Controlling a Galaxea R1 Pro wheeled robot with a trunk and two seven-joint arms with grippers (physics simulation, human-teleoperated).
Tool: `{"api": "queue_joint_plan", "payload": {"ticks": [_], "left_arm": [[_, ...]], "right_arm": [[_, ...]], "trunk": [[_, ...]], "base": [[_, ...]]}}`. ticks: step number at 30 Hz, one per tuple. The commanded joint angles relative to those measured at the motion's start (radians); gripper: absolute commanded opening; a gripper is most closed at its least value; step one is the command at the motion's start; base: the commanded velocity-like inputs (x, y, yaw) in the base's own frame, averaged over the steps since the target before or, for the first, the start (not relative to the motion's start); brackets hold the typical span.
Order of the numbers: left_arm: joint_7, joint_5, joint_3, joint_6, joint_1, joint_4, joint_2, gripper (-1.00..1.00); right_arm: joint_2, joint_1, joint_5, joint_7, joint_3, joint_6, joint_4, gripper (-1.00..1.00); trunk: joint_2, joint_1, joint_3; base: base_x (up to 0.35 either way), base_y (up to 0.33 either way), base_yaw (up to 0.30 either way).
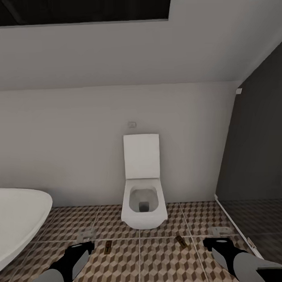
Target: Take the four mousetraps from the cabinet in the bathroom and place them on the bathroom floor. Make sure all four end up on the same floor surface, and ensure that at least two of them are either under or directly next to the same bathroom sink.
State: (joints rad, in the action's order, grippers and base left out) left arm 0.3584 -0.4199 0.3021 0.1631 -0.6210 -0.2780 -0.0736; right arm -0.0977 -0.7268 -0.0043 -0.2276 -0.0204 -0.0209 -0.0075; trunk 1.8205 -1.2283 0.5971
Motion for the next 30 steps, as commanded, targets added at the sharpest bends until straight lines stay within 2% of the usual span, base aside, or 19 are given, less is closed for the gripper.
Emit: {"api": "queue_joint_plan", "payload": {"ticks": [1,9,19,30], "left_arm": [[-0.003,-0.006,0.008,0.006,0.000,0.013,-0.001,1.00],[-0.046,-0.010,0.008,0.000,0.000,0.115,-0.004,1.00],[-0.060,-0.046,0.008,-0.052,0.000,0.225,-0.003,1.00],[-0.084,-0.068,0.008,-0.071,0.016,0.267,-0.002,1.00]], "right_arm": [[0.000,0.000,0.000,-0.003,-0.002,0.001,0.007,1.00],[-0.001,0.007,0.000,-0.003,-0.003,0.018,0.032,1.00],[-0.001,0.086,0.002,-0.003,-0.003,0.024,0.037,1.00],[-0.001,0.155,0.003,-0.001,-0.003,0.038,0.038,1.00]], "trunk": [[-0.007,0.004,-0.002],[-0.063,0.035,-0.027],[-0.133,0.073,-0.059],[-0.210,0.115,-0.093]], "base": [[0.000,0.000,0.000],[0.000,0.000,0.000],[0.000,0.000,0.000],[0.000,0.000,0.000]]}}
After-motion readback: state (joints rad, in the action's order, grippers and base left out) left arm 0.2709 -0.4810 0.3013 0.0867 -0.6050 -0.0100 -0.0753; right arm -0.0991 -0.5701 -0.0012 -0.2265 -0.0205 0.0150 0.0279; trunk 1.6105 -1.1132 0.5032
